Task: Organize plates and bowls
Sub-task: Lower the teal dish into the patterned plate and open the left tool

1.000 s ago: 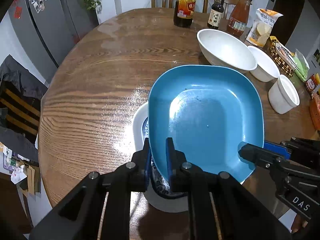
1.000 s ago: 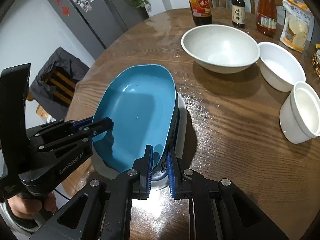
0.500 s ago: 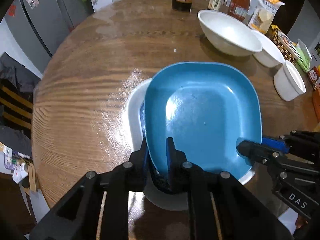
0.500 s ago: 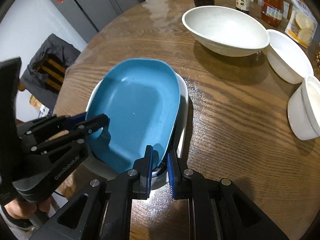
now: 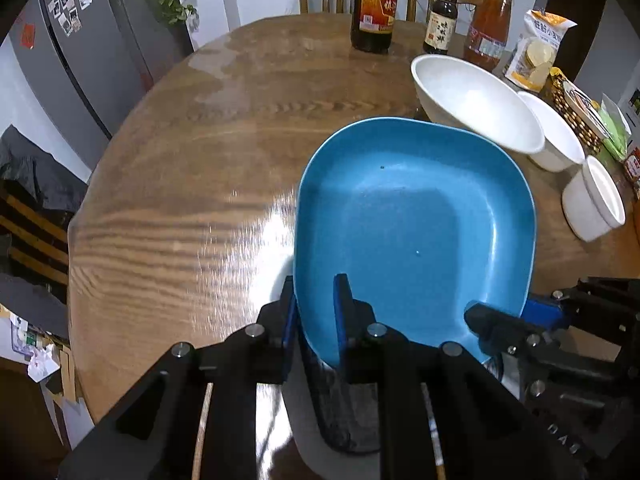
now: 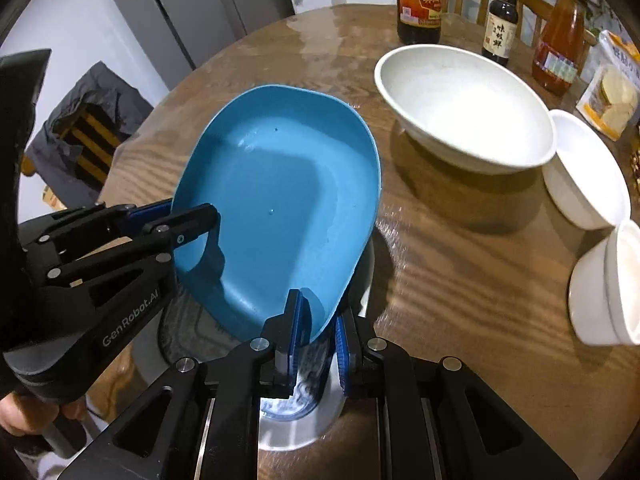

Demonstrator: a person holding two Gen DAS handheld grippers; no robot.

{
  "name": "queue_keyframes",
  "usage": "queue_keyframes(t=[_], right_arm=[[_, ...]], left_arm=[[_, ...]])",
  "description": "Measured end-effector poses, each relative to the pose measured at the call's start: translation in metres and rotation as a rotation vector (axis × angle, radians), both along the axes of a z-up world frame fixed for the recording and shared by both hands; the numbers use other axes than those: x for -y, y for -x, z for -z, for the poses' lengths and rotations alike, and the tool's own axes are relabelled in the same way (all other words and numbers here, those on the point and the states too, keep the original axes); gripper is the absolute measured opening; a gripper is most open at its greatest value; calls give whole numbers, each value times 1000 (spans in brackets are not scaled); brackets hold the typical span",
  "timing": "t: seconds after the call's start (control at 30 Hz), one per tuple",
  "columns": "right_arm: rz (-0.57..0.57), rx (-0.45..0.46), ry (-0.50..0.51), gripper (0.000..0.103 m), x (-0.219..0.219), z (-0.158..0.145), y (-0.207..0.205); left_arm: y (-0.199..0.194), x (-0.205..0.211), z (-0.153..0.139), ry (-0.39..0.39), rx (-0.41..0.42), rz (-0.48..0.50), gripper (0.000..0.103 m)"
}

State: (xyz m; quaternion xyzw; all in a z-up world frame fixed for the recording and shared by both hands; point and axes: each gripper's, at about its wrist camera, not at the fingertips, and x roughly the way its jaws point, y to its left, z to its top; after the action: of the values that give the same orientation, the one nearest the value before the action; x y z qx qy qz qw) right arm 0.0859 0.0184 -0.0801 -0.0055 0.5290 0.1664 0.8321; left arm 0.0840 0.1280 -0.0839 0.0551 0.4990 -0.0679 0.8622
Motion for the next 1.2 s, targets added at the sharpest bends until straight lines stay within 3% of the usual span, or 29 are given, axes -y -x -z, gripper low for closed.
queue_keyframes(t=[0.4, 0.67, 1.2], right_arm=[[56, -3, -38, 16, 10, -2, -17], [57, -42, -82, 16, 18, -2, -8], [36, -33, -41, 16, 13, -4, -5]], left_arm=[[-39, 9, -2, 1, -2, -8, 15], [-19, 6, -1, 24, -45, -10, 15], [3, 5, 3, 9, -69, -9, 16]])
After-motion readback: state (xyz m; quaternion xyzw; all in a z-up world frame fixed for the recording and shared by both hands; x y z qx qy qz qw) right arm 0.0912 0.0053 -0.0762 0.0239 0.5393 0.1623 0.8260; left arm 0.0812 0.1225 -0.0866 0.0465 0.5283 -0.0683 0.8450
